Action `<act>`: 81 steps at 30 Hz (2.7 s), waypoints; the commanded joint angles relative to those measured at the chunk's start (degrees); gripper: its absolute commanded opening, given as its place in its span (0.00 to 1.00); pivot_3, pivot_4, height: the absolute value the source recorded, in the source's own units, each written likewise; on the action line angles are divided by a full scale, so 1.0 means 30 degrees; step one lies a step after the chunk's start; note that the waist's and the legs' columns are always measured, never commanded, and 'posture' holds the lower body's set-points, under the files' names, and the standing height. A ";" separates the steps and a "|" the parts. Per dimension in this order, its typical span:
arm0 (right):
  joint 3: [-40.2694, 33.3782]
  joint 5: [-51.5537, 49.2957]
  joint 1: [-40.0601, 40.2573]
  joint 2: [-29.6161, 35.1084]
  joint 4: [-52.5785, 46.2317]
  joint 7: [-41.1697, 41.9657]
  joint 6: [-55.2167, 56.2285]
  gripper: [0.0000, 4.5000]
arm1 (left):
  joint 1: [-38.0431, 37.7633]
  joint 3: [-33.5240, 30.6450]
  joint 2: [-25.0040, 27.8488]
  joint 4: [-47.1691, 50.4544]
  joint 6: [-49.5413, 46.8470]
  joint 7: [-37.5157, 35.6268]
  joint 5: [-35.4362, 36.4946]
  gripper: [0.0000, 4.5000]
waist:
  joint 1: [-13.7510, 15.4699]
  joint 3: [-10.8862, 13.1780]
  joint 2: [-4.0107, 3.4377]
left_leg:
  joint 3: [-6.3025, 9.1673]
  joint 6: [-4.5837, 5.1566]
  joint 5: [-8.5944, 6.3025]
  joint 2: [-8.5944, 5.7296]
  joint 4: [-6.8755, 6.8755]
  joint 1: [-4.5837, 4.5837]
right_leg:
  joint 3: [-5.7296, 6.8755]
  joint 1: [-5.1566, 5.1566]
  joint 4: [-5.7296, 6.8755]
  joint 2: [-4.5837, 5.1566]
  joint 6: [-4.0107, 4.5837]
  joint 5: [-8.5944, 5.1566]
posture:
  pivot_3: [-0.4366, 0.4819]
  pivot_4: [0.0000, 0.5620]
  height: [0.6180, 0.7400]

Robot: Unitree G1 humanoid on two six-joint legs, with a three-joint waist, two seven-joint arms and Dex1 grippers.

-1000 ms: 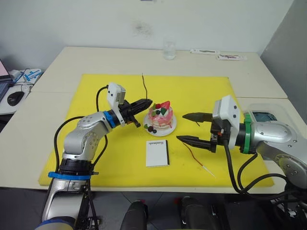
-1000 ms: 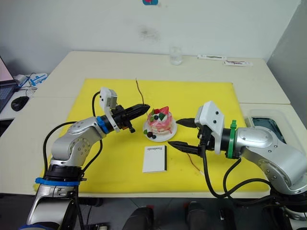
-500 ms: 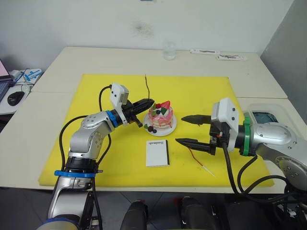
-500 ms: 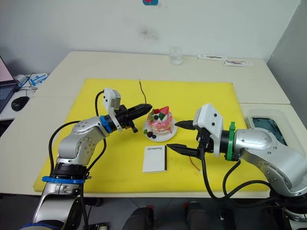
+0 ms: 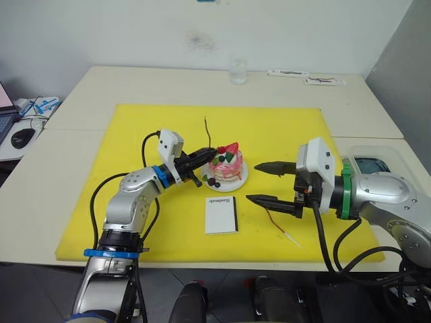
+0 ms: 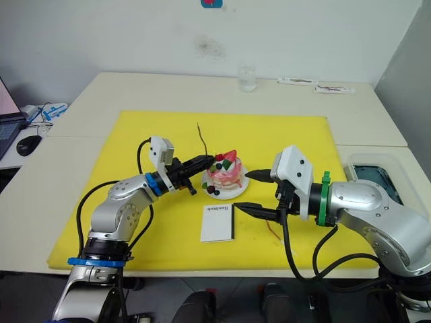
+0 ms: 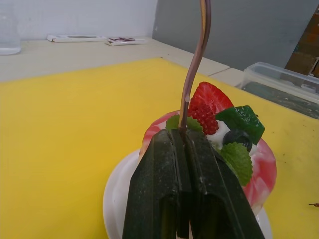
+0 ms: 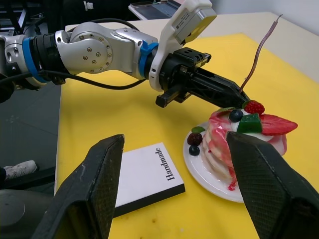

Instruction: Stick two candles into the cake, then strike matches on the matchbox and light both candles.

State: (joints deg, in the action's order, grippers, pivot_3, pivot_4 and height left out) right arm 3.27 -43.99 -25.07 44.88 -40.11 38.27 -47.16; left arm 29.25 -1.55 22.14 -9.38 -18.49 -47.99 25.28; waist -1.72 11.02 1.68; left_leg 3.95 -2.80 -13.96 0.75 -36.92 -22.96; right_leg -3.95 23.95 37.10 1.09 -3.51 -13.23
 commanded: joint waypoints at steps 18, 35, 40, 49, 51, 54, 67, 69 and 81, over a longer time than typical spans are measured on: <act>-0.0777 -0.0181 -0.0064 -0.0195 -0.0327 -0.0067 -0.0124 0.76 | -0.0422 -0.3057 0.0966 0.5138 -0.4571 0.2580 0.2828 0.63 | -0.0009 0.0000 0.0000 | 0.0007 0.0000 0.0000 0.0003 -0.0002 0.0000 | 0.0003 0.0004 0.0011 0.0000 -0.0003 0.0002 | 0.48 0.27 1.00; -0.7354 0.1625 1.0351 0.3748 -0.2929 0.1932 0.1033 0.76 | -0.8211 -0.3537 1.0782 1.5538 -0.7540 -0.4795 0.6460 0.82 | 0.0048 0.0000 -0.0001 | -0.0031 -0.0004 -0.0004 0.0011 0.0016 0.0013 | -0.0005 -0.0006 -0.0015 0.0021 0.0121 -0.0084 | 0.48 0.27 1.00; -0.6737 0.4489 1.3735 0.2876 -0.3185 0.0947 0.2659 0.76 | -0.8318 -0.1773 1.0023 1.6928 -0.6383 -0.4649 0.5863 0.99 | 0.0034 0.0001 0.0002 | -0.0048 0.0000 -0.0001 0.0029 -0.0014 0.0083 | -0.0007 -0.0054 -0.0011 0.0012 0.0112 -0.0079 | 0.48 0.27 1.00; -0.3998 0.7487 1.5145 0.0798 -0.2621 -0.0555 0.4279 0.76 | -0.8118 -0.0428 0.9274 1.6843 -0.5473 -0.4101 0.5202 0.99 | -0.0029 -0.0001 0.0002 | -0.0097 0.0016 0.0012 0.0050 -0.0035 0.0109 | -0.0027 -0.0065 -0.0017 0.0009 0.0101 -0.0074 | 0.48 0.27 1.00; -0.3299 0.7879 1.4938 0.0395 -0.2425 -0.0871 0.4366 0.76 | -0.8356 -0.0314 0.9191 1.6851 -0.5268 -0.4023 0.5049 0.99 | -0.0028 -0.0002 0.0003 | -0.0097 0.0016 0.0011 0.0049 -0.0028 0.0103 | -0.0025 -0.0063 -0.0017 0.0009 0.0101 -0.0074 | 0.48 0.27 1.00; -0.2660 0.8381 1.4771 0.0088 -0.2227 -0.1006 0.4440 0.76 | -0.8600 -0.0243 0.9172 1.6849 -0.5033 -0.4022 0.4894 0.99 | -0.0017 -0.0002 0.0003 | -0.0094 0.0015 0.0010 0.0043 -0.0016 0.0093 | -0.0028 -0.0060 -0.0014 0.0009 0.0102 -0.0073 | 0.48 0.27 1.00; -0.1212 0.9319 1.4247 -0.0605 -0.1605 -0.1513 0.3735 0.76 | -0.8616 0.0067 0.9064 1.6344 -0.4465 -0.4044 0.4431 0.99 | -0.0010 -0.0002 0.0004 | -0.0084 0.0015 0.0009 0.0039 -0.0021 0.0094 | -0.0028 -0.0064 -0.0012 0.0009 0.0104 -0.0074 | 0.48 0.27 1.00; -0.1210 0.9226 1.4283 -0.0645 -0.1640 -0.1575 0.3533 0.76 | -0.8594 0.0094 0.9057 1.6325 -0.4444 -0.4031 0.4415 0.99 | -0.0008 -0.0002 0.0004 | -0.0083 0.0015 0.0009 0.0040 -0.0021 0.0093 | -0.0027 -0.0066 -0.0011 0.0008 0.0104 -0.0074 | 0.48 0.27 1.00; -0.2129 0.8888 1.4700 -0.0090 -0.1955 -0.1020 0.3183 0.01 | -0.8114 0.0487 0.8908 1.6079 -0.4383 -0.3890 0.4213 1.00 | -0.0006 -0.0009 0.0014 | -0.0079 0.0015 0.0009 0.0036 -0.0028 0.0100 | -0.0026 -0.0085 -0.0015 0.0010 0.0103 -0.0074 | 0.48 0.27 1.00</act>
State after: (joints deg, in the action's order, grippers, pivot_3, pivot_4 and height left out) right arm -1.16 -16.99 18.97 43.80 -44.86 34.60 -36.90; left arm 4.18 -0.28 49.17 38.37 -32.35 -59.63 37.85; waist -1.74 10.99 1.73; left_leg 3.71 -2.75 -13.93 0.86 -37.01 -22.64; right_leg -4.04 23.68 37.05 1.11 -3.20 -13.45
